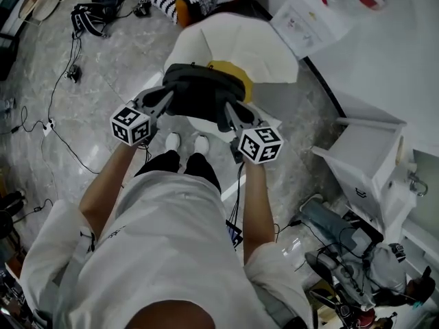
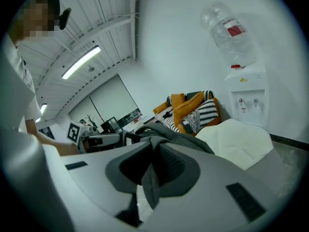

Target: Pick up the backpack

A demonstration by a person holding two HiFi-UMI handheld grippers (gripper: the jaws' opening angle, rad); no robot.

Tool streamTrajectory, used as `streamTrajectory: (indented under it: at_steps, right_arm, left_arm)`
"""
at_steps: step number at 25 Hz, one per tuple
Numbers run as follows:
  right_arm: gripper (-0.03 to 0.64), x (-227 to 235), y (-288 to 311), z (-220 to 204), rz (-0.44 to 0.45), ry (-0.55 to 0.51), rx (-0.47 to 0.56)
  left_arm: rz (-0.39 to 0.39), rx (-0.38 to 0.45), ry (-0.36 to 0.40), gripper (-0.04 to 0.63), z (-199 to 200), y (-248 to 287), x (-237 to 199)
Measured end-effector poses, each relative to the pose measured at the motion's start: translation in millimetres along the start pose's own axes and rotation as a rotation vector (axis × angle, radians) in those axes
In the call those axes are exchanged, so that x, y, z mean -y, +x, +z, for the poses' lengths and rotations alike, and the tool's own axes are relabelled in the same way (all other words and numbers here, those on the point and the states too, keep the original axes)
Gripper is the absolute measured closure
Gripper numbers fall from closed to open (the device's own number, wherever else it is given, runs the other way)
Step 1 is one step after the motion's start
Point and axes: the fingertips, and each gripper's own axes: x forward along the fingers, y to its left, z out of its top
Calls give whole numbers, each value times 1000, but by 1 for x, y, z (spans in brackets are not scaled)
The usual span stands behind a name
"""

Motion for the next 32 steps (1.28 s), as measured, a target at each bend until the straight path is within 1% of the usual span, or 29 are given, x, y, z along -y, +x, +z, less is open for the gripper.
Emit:
streamTrajectory:
  at_steps: [10,16,24,32]
  right_arm:
    - [571,-34,-16,21,-49,-5,67]
    - [571,-56,-24,39,-61,-31,109]
    - [571,-79,-36,68,-46,-82,168]
    - [571,-104,-41,100,-14,-145,213]
  left_arm:
    - [-84,31,46,558,31,-22,6]
    - [-112,67,78,558,53,-38,8]
    - [-139,128,127,558,88,-56,17]
    - [-142,202,149,558,122,-79,23]
